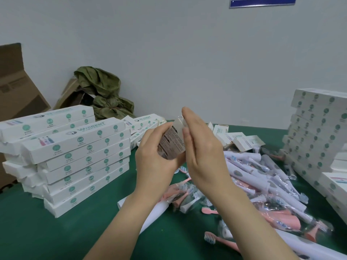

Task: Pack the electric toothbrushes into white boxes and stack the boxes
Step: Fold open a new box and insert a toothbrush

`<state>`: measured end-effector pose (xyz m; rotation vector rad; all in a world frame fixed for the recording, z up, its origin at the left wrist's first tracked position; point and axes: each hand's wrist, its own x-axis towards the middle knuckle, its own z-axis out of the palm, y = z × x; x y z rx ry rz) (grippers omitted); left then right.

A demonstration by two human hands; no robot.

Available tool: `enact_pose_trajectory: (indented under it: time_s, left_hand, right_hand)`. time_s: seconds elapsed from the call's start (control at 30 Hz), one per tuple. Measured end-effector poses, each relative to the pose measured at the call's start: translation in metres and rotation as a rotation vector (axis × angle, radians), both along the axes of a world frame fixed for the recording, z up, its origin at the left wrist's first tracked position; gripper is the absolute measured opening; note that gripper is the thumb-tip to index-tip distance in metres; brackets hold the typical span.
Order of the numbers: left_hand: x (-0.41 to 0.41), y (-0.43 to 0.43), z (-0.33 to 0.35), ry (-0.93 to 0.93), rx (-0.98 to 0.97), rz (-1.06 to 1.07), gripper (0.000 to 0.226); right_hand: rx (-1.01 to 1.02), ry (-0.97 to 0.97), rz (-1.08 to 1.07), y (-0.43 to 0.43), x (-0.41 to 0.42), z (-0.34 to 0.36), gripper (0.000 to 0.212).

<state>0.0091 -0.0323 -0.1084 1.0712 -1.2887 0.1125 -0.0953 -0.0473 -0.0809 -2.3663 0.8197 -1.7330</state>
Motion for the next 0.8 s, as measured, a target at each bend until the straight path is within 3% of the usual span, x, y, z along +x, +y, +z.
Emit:
enact_pose_trajectory:
  time_s: [0.17,0.2,0.27,0.37,0.43,0.5,0.6,0.7,0.8]
  left_hand:
    - [0.001,0.002,-0.001,0.146,0.033,-0.069,0.048]
    - [0.003,0.001,-0.001,0.151,0.037,-0.073,0.047]
    - [0.009,0.001,0.001,0.145,0.012,-0.05,0.049]
    - [0.021,0.001,0.006,0.326,-0.048,-0.171,0.059]
    - [0.027,0.002,0.008,0.488,-0.066,-0.391,0.063]
    - [0.031,0.002,0.008,0.602,-0.055,-0.679,0.06]
    - [0.036,0.0,0.004,0.647,0.008,-0.899,0.062]
    - [0.034,-0.007,-0.004,0.692,0.111,-0.819,0.053]
    - [0.031,-0.011,-0.008,0.761,0.228,-0.368,0.079]
  right_hand:
    - [-0.093,0.22,-0.003,0.003,0.006,-0.002,0.046]
    - [-0.015,0.193,0.08,0.004,0.005,-0.002,0.046]
    - [0.238,-0.051,0.271,0.004,0.0,0.002,0.045]
    - [0.519,-0.498,0.225,-0.009,-0.017,0.008,0.023]
    - [0.765,-0.443,0.055,-0.022,-0.03,0.002,0.02]
    - [1.006,-0.274,-0.026,-0.03,-0.04,-0.014,0.034]
    - [1.361,-0.407,0.187,-0.032,-0.047,-0.03,0.046]
    - [1.48,-0.728,0.476,-0.031,-0.056,-0.03,0.032]
    - [1.222,-0.791,0.303,-0.034,-0.054,-0.035,0.02]
